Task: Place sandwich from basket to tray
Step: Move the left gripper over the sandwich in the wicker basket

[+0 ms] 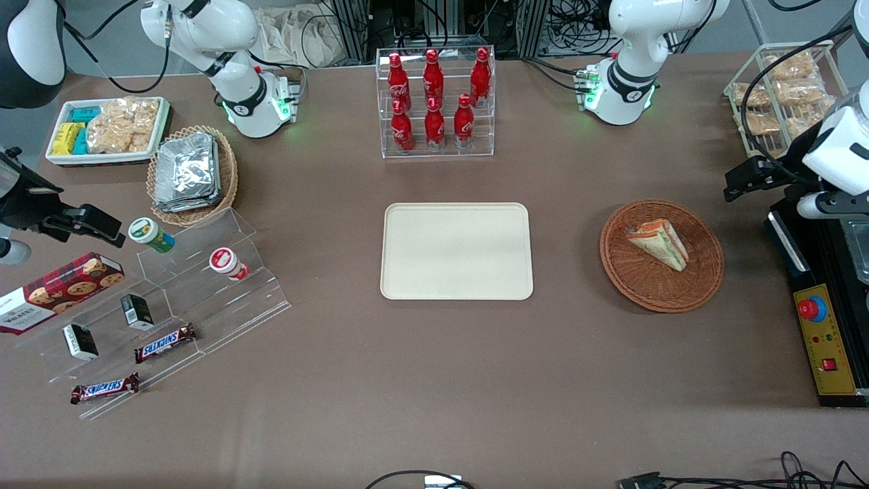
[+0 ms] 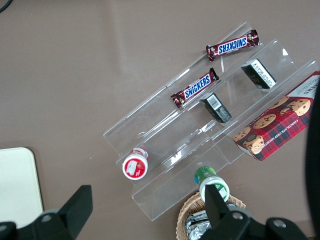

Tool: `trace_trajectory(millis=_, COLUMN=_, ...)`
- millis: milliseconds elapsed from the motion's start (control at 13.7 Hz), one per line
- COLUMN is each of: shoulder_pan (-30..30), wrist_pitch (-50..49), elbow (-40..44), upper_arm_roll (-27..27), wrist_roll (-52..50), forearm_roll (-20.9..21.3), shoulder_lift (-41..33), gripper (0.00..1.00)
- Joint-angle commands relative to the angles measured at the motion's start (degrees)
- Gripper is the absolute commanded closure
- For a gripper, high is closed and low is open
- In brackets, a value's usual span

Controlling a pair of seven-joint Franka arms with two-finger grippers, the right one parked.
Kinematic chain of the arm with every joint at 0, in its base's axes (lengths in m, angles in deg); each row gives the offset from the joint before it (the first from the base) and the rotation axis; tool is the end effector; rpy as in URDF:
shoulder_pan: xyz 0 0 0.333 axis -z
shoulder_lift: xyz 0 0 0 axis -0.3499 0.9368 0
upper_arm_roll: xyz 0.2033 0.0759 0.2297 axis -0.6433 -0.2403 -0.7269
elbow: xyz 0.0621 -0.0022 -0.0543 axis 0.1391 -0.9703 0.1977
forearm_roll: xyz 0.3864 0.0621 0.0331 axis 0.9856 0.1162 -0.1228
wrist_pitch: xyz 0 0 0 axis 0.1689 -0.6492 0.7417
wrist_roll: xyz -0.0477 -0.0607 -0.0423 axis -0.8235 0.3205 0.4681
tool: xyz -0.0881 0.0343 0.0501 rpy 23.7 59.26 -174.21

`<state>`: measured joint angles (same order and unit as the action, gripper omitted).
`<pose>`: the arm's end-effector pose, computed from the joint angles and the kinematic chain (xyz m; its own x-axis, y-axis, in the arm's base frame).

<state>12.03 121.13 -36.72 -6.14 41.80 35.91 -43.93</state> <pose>0.5454 -0.0228 0.6113 0.9977 -0.0062 -0.0668 -0.0054 -0.9999 0.0129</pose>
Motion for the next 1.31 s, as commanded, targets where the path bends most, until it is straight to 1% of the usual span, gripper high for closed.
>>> trace_trajectory(millis=0, shoulder_pan=-0.3, wrist_pitch=-1.5, elbow=1.8, upper_arm_roll=0.1, wrist_roll=1.2, forearm_roll=0.4, shoulder_lift=0.8, gripper=0.0)
trace_trajectory(millis=364, shoulder_pan=-0.4, wrist_pitch=-0.9, elbow=1.2, upper_arm_roll=0.0, wrist_roll=0.3, forearm_roll=0.8, shoulder_lift=2.5, gripper=0.0)
trace_trajectory(millis=510, shoulder_pan=-0.5, wrist_pitch=-0.3, elbow=-1.9, upper_arm_roll=0.0, wrist_roll=-1.2, forearm_roll=2.8, shoulder_lift=1.9, gripper=0.0)
trace_trajectory(millis=656, shoulder_pan=-0.6, wrist_pitch=1.9, elbow=-7.7, upper_arm_roll=-0.1, wrist_roll=-2.3, forearm_roll=2.8, shoulder_lift=-0.4, gripper=0.0)
trace_trajectory(millis=801, shoulder_pan=-3.0, wrist_pitch=9.0, elbow=-16.5, upper_arm_roll=0.0, wrist_roll=-4.1, forearm_roll=2.5, shoulder_lift=-4.6, gripper=0.0)
trace_trajectory(millis=874, shoulder_pan=-3.2, wrist_pitch=12.1, elbow=-20.3, upper_arm_roll=0.0, wrist_roll=-4.7, forearm_roll=2.2, shoulder_lift=-6.5, gripper=0.0)
trace_trajectory(millis=1238, shoulder_pan=-3.2, wrist_pitch=24.6, elbow=-33.0, upper_arm_roll=0.0, wrist_roll=-12.3, forearm_roll=1.8, shoulder_lift=-10.1, gripper=0.0)
